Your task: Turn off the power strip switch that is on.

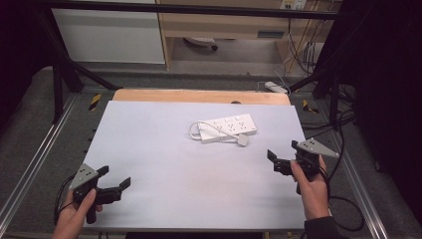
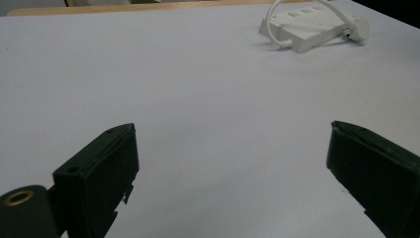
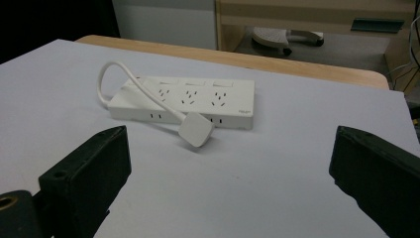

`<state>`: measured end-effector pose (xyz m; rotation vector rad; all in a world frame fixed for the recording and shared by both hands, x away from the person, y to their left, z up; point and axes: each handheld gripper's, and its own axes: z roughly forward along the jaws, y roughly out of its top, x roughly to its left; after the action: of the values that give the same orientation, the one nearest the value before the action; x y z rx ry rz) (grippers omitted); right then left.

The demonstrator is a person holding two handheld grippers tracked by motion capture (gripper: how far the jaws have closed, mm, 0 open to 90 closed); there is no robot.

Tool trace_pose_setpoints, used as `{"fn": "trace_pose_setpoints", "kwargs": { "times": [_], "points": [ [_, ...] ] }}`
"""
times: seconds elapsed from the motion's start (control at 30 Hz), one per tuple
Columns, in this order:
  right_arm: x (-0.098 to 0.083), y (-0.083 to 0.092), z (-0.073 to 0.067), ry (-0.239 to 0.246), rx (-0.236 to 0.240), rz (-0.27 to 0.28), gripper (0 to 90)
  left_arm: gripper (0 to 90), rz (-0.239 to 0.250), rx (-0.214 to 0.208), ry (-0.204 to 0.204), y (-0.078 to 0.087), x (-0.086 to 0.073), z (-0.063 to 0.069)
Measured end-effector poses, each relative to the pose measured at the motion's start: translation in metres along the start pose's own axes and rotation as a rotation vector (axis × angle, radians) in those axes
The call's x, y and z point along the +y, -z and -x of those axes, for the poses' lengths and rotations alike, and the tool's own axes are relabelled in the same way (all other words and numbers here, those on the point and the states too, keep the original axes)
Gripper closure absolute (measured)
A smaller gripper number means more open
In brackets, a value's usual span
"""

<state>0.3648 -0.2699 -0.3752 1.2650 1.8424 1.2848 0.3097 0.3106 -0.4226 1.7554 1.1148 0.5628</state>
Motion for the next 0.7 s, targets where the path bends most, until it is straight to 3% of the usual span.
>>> {"fn": "trace_pose_setpoints", "kwargs": {
  "times": [0.47, 0.7],
  "points": [
    [-0.031, -0.005, 0.000, -0.027, 0.008, -0.033, 3.0, 5.8, 0.001, 0.003, 0.003, 0.000, 0.000, -0.001],
    [-0.044, -0.010, -0.001, -0.018, 0.020, -0.055, 2.9, 5.8, 0.001, 0.004, 0.003, 0.000, 0.000, -0.001]
  ]
}}
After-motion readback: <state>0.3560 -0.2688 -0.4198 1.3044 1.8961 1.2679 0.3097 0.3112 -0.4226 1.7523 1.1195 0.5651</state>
